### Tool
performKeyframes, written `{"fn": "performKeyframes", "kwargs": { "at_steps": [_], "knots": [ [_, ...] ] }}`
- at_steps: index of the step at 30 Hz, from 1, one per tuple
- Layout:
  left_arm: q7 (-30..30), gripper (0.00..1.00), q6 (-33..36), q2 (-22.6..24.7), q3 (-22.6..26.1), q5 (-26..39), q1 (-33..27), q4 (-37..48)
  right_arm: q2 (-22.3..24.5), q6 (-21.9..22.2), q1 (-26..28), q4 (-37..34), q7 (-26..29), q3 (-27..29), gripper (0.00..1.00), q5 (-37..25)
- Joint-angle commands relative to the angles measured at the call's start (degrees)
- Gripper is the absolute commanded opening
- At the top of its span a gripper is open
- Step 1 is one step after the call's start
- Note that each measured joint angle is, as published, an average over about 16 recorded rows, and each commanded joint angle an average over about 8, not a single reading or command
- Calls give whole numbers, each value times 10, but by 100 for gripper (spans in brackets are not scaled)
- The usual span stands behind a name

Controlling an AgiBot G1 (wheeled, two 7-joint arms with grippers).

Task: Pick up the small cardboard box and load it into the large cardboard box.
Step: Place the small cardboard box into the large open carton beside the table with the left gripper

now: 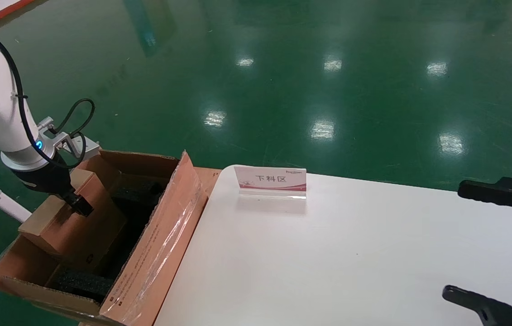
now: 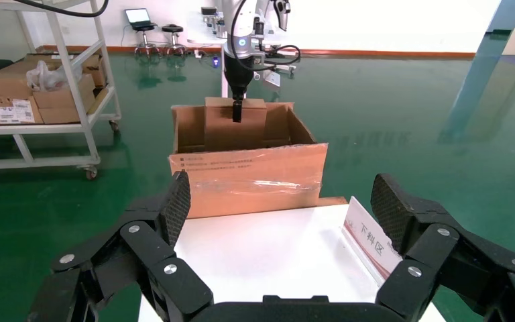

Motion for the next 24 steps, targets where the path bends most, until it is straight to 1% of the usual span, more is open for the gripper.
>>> {"fn": "performKeyframes", "kwargs": {
  "at_steps": [1, 24],
  "knots": [
    [0, 100, 0, 0, 0, 0, 1, 0, 0, 0, 0, 0, 0, 0, 100, 0],
    [5, 100, -2, -1, -1, 0, -7, -3, 0, 0, 0, 0, 0, 0, 100, 0]
  ]
}}
